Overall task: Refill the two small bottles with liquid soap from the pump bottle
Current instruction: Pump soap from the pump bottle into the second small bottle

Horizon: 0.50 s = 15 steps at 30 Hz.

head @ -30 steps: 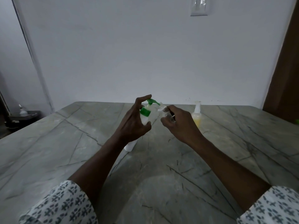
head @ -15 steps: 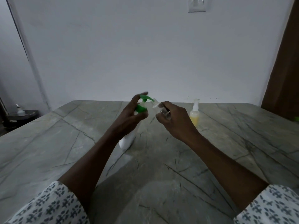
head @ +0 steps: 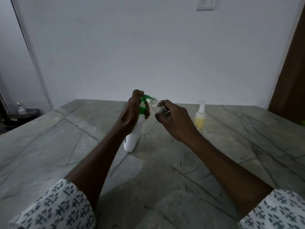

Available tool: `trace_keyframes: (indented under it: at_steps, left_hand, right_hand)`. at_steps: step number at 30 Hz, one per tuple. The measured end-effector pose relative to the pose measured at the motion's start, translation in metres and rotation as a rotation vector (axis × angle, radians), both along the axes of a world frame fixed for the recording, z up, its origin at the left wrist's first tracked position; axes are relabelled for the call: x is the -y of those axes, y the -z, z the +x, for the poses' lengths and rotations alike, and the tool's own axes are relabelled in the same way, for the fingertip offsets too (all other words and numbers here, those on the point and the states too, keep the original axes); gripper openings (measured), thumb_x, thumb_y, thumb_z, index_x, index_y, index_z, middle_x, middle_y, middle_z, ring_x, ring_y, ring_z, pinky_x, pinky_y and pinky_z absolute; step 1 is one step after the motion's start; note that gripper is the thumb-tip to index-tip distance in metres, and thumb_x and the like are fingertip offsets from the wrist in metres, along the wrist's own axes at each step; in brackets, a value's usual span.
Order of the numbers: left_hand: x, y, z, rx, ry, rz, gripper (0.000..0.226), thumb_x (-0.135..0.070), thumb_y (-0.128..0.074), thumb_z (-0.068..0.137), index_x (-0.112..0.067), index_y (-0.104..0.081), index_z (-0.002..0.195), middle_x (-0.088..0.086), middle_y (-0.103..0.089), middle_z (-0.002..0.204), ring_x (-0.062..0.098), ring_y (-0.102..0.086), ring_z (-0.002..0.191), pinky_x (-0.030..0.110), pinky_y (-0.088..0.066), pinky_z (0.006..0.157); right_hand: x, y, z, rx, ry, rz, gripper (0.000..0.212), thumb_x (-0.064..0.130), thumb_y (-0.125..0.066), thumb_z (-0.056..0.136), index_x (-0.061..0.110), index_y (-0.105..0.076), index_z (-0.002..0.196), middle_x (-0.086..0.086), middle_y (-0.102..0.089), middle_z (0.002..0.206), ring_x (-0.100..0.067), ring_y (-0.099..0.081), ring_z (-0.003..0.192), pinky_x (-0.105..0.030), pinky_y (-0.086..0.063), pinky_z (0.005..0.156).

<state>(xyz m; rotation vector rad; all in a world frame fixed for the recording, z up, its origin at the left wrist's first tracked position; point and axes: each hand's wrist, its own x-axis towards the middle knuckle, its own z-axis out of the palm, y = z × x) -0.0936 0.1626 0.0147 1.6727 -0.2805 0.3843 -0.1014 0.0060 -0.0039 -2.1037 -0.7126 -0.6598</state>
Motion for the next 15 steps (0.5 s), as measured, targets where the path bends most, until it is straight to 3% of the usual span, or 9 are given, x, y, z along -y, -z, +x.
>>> trace_keyframes:
  at_steps: [2, 6, 9, 12, 15]
  left_hand:
    - [0.000, 0.000, 0.001, -0.028, -0.002, 0.008, 0.061, -0.047, -0.027, 0.102, -0.008, -0.052, 0.062, 0.012, -0.055, 0.058, 0.019, -0.049, 0.050, 0.027, -0.041, 0.053]
    - [0.002, 0.003, 0.007, -0.050, -0.017, 0.079, 0.064, -0.051, -0.030, 0.098, -0.010, -0.055, 0.056, 0.015, -0.060, 0.060, 0.023, -0.052, 0.055, 0.038, -0.041, 0.068]
    - [0.006, 0.007, 0.010, -0.042, -0.046, 0.187, 0.072, -0.054, -0.029, 0.098, -0.012, -0.058, 0.048, 0.013, -0.064, 0.059, 0.020, -0.056, 0.055, 0.037, -0.043, 0.072]
    - [0.008, 0.006, 0.011, -0.026, -0.049, 0.249, 0.071, -0.053, -0.029, 0.098, -0.011, -0.055, 0.049, 0.010, -0.062, 0.055, 0.019, -0.055, 0.053, 0.036, -0.044, 0.071]
    - [0.009, 0.004, 0.012, -0.021, -0.011, 0.283, 0.068, -0.049, -0.027, 0.100, -0.006, -0.054, 0.056, 0.011, -0.060, 0.055, 0.022, -0.054, 0.053, 0.038, -0.044, 0.071]
  right_hand:
    - [-0.002, 0.000, 0.000, -0.016, -0.011, 0.012, 0.028, 0.020, -0.060, 0.092, 0.010, -0.058, 0.118, 0.002, -0.061, 0.092, -0.008, -0.057, 0.071, -0.011, -0.040, 0.060]
    - [0.004, 0.002, 0.002, -0.044, 0.004, 0.016, 0.026, 0.019, -0.059, 0.092, 0.011, -0.057, 0.116, -0.001, -0.062, 0.090, -0.014, -0.059, 0.074, -0.017, -0.040, 0.061]
    - [0.016, 0.004, 0.005, -0.070, 0.010, -0.004, 0.026, 0.022, -0.058, 0.092, 0.012, -0.057, 0.116, -0.002, -0.065, 0.094, -0.018, -0.062, 0.081, -0.022, -0.044, 0.066]
    - [0.026, 0.007, 0.007, -0.085, -0.011, -0.022, 0.028, 0.027, -0.060, 0.093, 0.013, -0.058, 0.118, -0.005, -0.068, 0.098, -0.023, -0.067, 0.086, -0.036, -0.053, 0.079]
    - [0.029, 0.008, 0.005, -0.082, -0.019, -0.022, 0.030, 0.026, -0.061, 0.093, 0.013, -0.058, 0.120, -0.008, -0.068, 0.100, -0.026, -0.068, 0.085, -0.046, -0.054, 0.083]
